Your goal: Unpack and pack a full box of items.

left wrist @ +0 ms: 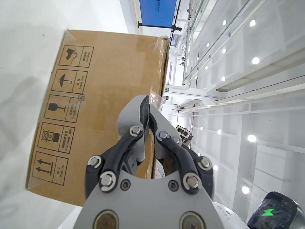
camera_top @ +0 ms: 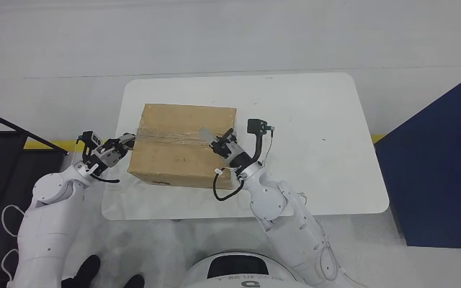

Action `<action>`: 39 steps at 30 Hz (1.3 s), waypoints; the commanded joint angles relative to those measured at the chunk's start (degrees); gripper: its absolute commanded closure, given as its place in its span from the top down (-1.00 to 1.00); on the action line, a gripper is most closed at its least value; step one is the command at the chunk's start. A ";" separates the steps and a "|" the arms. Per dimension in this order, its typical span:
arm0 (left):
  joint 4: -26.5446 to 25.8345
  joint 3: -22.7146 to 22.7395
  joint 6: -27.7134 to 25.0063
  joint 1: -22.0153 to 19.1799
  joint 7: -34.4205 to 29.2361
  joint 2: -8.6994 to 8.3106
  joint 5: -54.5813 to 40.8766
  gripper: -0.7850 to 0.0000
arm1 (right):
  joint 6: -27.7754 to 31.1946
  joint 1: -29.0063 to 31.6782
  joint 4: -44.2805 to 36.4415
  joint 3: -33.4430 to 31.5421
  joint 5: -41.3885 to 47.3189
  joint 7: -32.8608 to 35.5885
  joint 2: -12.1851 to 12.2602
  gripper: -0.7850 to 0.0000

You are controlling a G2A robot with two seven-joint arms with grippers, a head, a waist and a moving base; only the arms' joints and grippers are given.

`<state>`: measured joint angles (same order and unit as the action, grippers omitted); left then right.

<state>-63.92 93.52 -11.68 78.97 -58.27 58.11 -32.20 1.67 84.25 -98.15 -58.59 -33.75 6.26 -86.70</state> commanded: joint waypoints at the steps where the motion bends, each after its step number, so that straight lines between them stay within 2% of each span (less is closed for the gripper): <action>1: 0.05 -0.01 0.00 -0.03 -0.04 -0.02 0.00 -1.00 | 0.00 0.00 0.00 0.00 0.00 0.00 0.00 1.00; 5: 0.02 -0.16 -0.04 -0.10 -0.29 -0.01 -0.26 -1.00 | -1.99 -0.94 0.61 0.00 4.28 2.82 -0.17 1.00; 8: -0.02 -0.59 0.10 -0.14 -0.51 0.05 -0.41 -0.90 | -1.38 -1.68 0.64 0.10 7.02 4.33 -0.25 1.00; 11: 0.01 -0.62 0.15 -0.15 -0.52 0.05 -0.40 -1.00 | -1.38 -1.68 0.64 0.10 7.02 4.33 -0.25 1.00; 16: 0.01 -0.62 0.15 -0.15 -0.52 0.05 -0.40 -1.00 | -1.38 -1.68 0.64 0.10 7.02 4.33 -0.25 1.00; 21: 0.01 -0.62 0.15 -0.15 -0.52 0.05 -0.40 -1.00 | -0.57 -0.29 -0.56 -4.14 17.53 8.68 0.24 1.00; 26: 0.01 -0.62 0.15 -0.15 -0.52 0.05 -0.40 -1.00 | -6.19 -2.35 -0.07 -3.74 19.48 12.28 0.27 1.00; 39: 0.01 -0.62 0.15 -0.15 -0.52 0.05 -0.40 -1.00 | -17.69 -13.88 7.53 3.53 24.32 14.58 -1.80 1.00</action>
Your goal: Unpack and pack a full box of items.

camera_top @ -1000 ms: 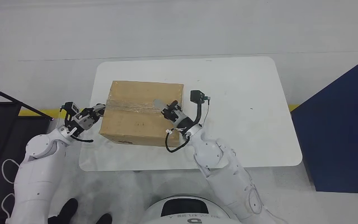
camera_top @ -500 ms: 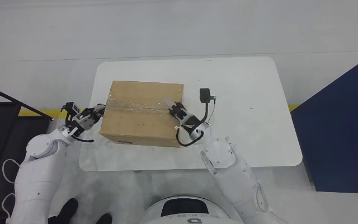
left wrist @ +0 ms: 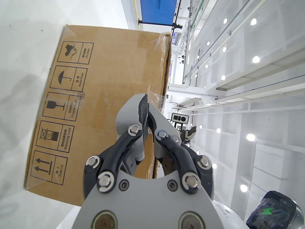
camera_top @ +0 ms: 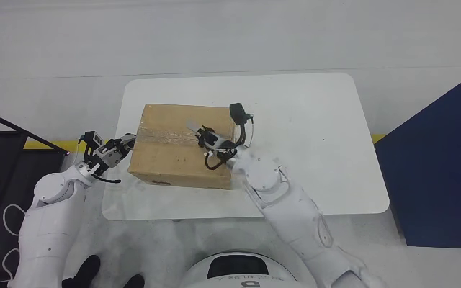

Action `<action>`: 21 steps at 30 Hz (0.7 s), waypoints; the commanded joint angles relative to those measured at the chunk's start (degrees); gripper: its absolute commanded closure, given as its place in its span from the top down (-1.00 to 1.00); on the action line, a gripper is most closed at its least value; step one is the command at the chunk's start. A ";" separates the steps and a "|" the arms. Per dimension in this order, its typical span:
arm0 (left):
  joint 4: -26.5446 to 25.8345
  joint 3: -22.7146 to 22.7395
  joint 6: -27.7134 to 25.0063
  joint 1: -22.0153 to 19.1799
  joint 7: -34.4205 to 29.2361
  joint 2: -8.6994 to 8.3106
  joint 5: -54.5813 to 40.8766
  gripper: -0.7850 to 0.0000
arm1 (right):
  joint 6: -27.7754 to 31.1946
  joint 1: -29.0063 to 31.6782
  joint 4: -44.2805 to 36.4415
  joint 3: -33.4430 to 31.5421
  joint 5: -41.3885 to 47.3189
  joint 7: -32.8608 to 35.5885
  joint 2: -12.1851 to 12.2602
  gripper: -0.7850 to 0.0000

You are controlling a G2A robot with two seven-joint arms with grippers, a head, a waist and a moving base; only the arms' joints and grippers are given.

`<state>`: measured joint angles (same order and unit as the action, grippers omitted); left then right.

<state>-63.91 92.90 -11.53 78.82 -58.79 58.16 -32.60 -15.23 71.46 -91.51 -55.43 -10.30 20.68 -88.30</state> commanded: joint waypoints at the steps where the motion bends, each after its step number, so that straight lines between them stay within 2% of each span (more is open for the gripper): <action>1: 0.00 0.00 0.00 0.00 0.00 0.00 0.00 -1.00 | -1.36 -2.00 1.67 0.74 1.59 0.35 -0.40 1.00; 21: 0.00 0.00 0.00 0.00 0.00 0.00 0.00 -1.00 | -7.61 -17.34 16.68 11.57 10.10 -1.38 -5.88 1.00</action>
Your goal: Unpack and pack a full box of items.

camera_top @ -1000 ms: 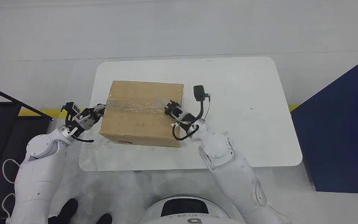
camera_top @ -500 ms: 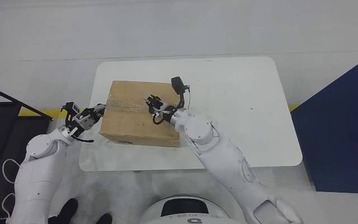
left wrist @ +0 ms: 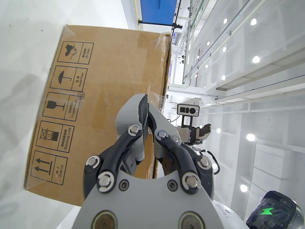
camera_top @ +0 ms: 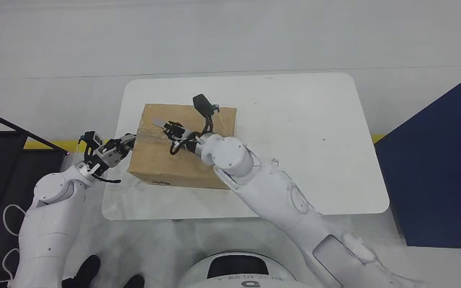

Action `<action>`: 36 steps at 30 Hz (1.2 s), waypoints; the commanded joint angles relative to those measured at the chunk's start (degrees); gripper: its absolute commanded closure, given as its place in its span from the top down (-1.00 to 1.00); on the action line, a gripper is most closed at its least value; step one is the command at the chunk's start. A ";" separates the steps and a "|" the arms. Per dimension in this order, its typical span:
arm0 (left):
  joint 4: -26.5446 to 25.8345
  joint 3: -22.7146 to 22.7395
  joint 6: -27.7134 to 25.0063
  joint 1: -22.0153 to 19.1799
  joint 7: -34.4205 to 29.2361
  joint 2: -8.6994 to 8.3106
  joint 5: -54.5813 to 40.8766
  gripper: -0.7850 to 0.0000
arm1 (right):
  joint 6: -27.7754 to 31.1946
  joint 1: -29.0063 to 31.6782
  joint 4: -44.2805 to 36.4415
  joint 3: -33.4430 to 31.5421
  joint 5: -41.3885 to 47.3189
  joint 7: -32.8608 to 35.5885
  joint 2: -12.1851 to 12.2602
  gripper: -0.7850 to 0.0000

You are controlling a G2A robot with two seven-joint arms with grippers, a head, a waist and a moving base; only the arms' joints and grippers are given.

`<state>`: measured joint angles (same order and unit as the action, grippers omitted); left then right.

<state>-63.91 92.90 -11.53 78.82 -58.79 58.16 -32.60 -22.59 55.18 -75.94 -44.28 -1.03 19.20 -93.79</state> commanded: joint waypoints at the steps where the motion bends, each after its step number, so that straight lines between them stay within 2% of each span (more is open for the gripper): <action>1: 0.00 0.00 0.00 0.00 0.00 0.00 0.00 -1.00 | -0.15 -1.99 2.26 0.76 1.81 0.37 -0.78 1.00; 14: 0.00 0.00 0.00 0.00 0.00 0.00 0.00 -1.00 | 1.09 -11.21 14.87 6.89 8.72 -0.48 -6.40 1.00; 21: 0.00 0.00 0.00 0.00 0.00 0.00 0.00 -1.00 | 3.36 -15.87 22.99 7.85 14.23 0.29 -9.63 1.00; 36: 0.00 0.00 0.00 0.00 0.00 0.00 0.00 -1.00 | 8.39 -22.26 37.38 11.92 19.45 1.19 -17.14 1.00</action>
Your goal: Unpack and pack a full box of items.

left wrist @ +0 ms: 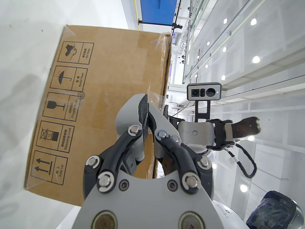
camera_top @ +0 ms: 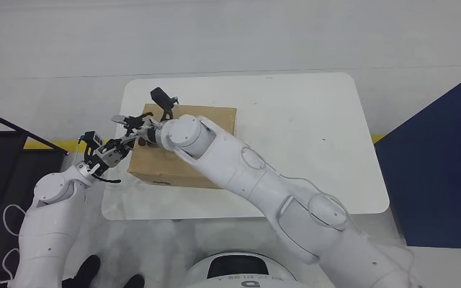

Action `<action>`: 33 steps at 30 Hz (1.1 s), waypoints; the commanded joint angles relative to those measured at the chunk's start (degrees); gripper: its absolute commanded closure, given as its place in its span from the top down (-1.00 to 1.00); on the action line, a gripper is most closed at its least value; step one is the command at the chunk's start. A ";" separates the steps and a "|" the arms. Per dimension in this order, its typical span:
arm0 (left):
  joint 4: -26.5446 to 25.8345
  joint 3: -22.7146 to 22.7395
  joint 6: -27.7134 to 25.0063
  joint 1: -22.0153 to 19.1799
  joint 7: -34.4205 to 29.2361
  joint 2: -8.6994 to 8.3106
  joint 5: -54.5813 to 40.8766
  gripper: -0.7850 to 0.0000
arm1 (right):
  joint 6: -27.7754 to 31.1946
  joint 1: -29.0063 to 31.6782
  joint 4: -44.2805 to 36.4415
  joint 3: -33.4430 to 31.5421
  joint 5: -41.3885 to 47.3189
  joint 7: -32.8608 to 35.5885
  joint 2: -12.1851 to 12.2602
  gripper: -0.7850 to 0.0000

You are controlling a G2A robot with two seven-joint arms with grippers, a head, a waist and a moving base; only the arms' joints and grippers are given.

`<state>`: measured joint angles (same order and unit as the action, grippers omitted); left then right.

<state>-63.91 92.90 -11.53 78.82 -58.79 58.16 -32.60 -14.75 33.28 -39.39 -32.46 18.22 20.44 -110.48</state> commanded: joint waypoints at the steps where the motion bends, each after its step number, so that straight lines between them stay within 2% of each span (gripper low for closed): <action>1: 0.00 0.00 0.00 0.00 0.00 0.00 0.00 -1.00 | 1.38 -0.67 1.45 0.08 0.55 -0.01 -0.87 1.00; 10: 0.00 0.00 0.00 0.00 0.00 0.00 0.00 -1.00 | 7.65 -3.19 7.83 -1.36 3.94 1.21 -3.77 1.00; 11: 0.00 0.00 0.00 0.00 0.00 0.00 0.00 -0.90 | 7.98 -3.51 8.71 -1.68 4.44 1.69 -3.89 1.00; 15: 0.00 0.00 0.00 0.00 0.00 0.00 0.00 -0.73 | 7.69 -4.36 11.13 -2.21 5.26 2.48 -4.26 1.00; 18: 0.00 0.00 0.00 0.00 0.00 0.00 0.00 -0.46 | 7.64 -4.58 11.82 -2.19 5.31 3.36 -4.39 1.00; 19: 0.00 0.00 0.00 0.00 0.00 0.00 0.00 -0.07 | 8.28 -4.56 11.68 -2.20 5.26 3.59 -4.38 1.00; 20: 0.00 0.00 0.00 0.00 0.00 0.00 0.00 0.94 | 9.24 -4.49 11.44 -2.20 5.09 3.69 -4.35 1.00; 21: 0.00 0.00 0.00 0.00 0.00 0.00 0.00 1.00 | 10.46 -4.38 10.99 -2.24 4.92 3.85 -4.29 1.00; 26: -0.79 1.28 1.02 0.74 0.99 -0.24 -0.30 1.00 | 16.60 -3.25 8.30 -2.43 2.64 3.45 -3.76 1.00; 33: 2.64 6.14 1.19 -0.13 -0.07 -0.98 -4.59 1.00 | 20.19 -0.43 1.53 -4.85 -3.00 -0.04 -1.57 1.00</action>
<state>-61.81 97.95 -10.05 78.81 -58.72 57.33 -36.35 5.09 32.21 -36.29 -36.71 16.48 21.26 -112.62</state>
